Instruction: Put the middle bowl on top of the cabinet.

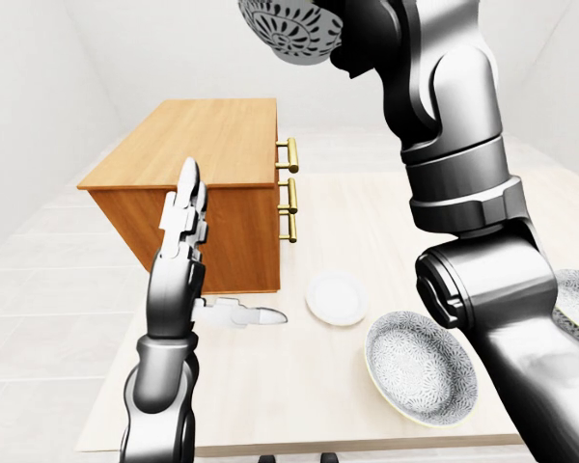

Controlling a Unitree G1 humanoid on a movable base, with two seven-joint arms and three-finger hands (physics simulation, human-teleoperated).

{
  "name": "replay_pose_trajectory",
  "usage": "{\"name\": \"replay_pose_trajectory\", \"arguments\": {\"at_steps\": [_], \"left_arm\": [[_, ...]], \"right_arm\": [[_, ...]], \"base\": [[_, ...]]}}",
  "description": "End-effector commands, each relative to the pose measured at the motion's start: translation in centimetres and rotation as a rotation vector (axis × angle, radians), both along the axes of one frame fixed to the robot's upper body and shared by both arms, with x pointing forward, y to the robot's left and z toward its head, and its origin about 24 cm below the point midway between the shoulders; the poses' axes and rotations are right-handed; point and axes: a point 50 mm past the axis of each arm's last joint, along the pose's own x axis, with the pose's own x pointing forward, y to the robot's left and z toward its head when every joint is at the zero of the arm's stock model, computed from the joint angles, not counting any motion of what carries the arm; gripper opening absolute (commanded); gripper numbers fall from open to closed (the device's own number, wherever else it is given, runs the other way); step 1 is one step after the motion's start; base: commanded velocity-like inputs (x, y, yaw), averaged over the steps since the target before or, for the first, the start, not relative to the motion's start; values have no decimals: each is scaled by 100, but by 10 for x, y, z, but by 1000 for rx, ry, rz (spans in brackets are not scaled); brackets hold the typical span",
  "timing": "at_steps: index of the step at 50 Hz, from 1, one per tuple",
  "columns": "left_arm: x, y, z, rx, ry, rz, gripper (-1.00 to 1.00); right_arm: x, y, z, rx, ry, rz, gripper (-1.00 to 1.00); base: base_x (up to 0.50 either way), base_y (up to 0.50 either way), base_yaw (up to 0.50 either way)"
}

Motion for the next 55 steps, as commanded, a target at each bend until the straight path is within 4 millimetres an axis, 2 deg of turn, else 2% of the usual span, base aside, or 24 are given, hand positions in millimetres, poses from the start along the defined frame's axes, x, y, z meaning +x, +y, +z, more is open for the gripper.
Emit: {"name": "replay_pose_trajectory", "arguments": {"at_steps": [1, 14, 21, 34, 48, 55], "left_arm": [[-2, -3, -2, -7, 13, -23, 100], [-2, -2, -2, -6, 13, -25, 100], [-3, -3, -2, -6, 11, -27, 100], [-2, -5, -5, 1, 25, -39, 100], [-3, -5, -5, 4, 26, -42, 100], [-3, -6, -6, 6, 32, -45, 100]], "right_arm": [[-4, 22, 1, -11, -41, 51, -100], [-3, 51, -7, -49, -73, 102, -100], [-5, 59, -11, -54, -76, 121, -100], [-6, 70, -4, -66, -105, 137, -100], [-2, 79, -20, -80, -93, 160, -100], [-6, 93, -26, -92, -93, 197, -100]], "base": [[0, 0, 0], [0, 0, 0], [0, 0, 0], [0, 0, 0], [0, 0, 0], [0, 0, 0]]}}
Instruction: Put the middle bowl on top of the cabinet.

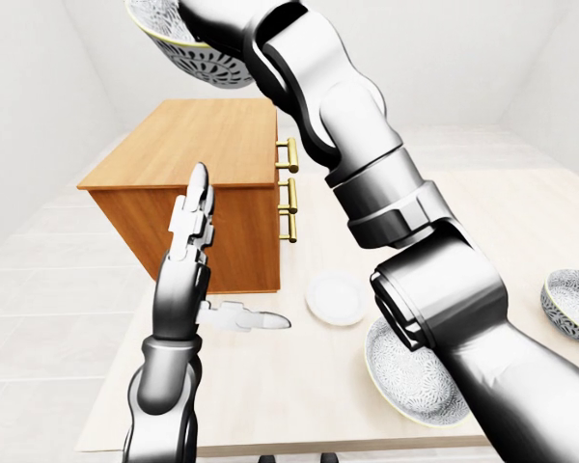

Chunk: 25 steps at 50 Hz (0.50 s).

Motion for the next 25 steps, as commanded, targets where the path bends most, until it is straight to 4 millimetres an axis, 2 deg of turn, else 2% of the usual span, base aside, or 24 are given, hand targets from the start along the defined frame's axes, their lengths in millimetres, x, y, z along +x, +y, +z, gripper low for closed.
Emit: {"name": "replay_pose_trajectory", "arguments": {"at_steps": [1, 13, 25], "left_arm": [[-2, -2, -2, -9, 12, -23, 100], [-1, -3, -3, -8, 18, -25, 100], [-1, -2, -2, -10, 13, -21, 100]], "right_arm": [[-8, 17, 0, -1, -25, 54, -100], [1, 16, -13, 110, 72, 123, -100], [7, 15, -21, 77, 65, 103, -100]], "base": [[0, 0, 0], [0, 0, 0], [0, 0, 0]]}}
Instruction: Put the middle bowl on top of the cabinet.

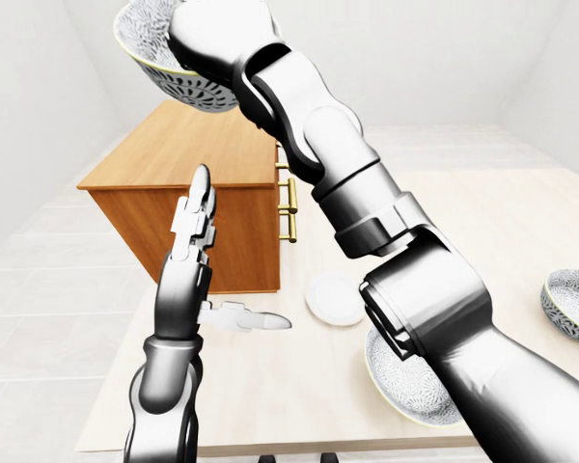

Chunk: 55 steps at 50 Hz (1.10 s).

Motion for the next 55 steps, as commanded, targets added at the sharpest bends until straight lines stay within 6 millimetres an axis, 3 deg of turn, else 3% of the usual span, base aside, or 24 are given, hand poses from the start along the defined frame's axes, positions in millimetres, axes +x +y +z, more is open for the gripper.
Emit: {"name": "replay_pose_trajectory", "arguments": {"at_steps": [1, 34, 55], "left_arm": [[-1, 0, -1, -13, 4, -14, 100], [-2, -1, 0, -10, 4, -17, 100], [-2, -1, 0, -8, 2, -16, 100]], "right_arm": [[1, -1, 1, 21, -8, 10, -100], [17, -2, -45, -60, 28, -34, -100], [21, -3, -55, -85, 34, -50, -100]], "base": [[0, 0, 0], [0, 0, 0], [0, 0, 0]]}}
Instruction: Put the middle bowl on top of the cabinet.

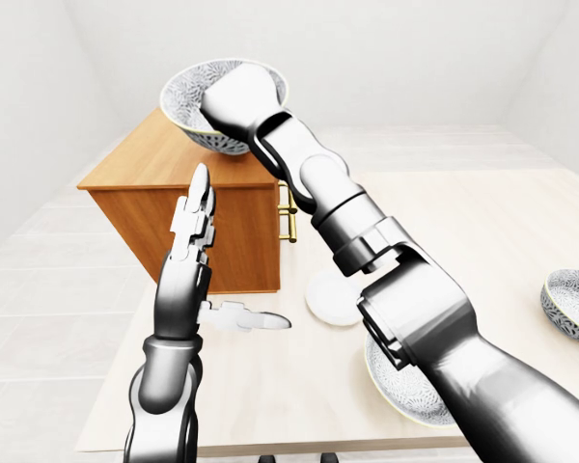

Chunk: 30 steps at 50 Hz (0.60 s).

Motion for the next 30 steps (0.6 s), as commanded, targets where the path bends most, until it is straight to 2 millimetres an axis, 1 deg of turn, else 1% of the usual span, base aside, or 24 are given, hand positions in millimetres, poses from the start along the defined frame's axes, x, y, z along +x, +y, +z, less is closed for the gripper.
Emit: {"name": "replay_pose_trajectory", "arguments": {"at_steps": [1, 7, 10, 17, 19, 20, 22, 30], "left_arm": [[-2, -2, 0, -9, 0, -18, 100], [-2, -2, -1, -10, 6, -18, 100], [-2, -2, 0, -17, 2, -19, 100], [-1, -2, -2, -12, 12, -20, 100], [-2, -2, 0, -12, 1, -20, 100], [-2, -2, -1, -2, 5, -18, 100], [-3, -3, -1, -1, 8, -21, 100], [-2, -2, -1, -5, 7, -19, 100]], "right_arm": [[-1, 1, 8, 13, -23, 4, -100], [-3, 3, 10, 22, -34, 15, -100], [-6, 7, 13, 42, -42, 38, -100], [-5, 6, 17, 92, -36, 54, -100], [-5, 6, 16, 90, -41, 55, -100], [-6, 6, 19, 74, -68, 53, -100], [-8, 7, 22, 87, -68, 61, -100], [-6, 6, 18, 80, -66, 57, -100]], "base": [[0, 0, 0], [0, 0, 0], [0, 0, 0], [0, 0, 0], [0, 0, 0], [0, 0, 0], [0, 0, 0], [0, 0, 0]]}}
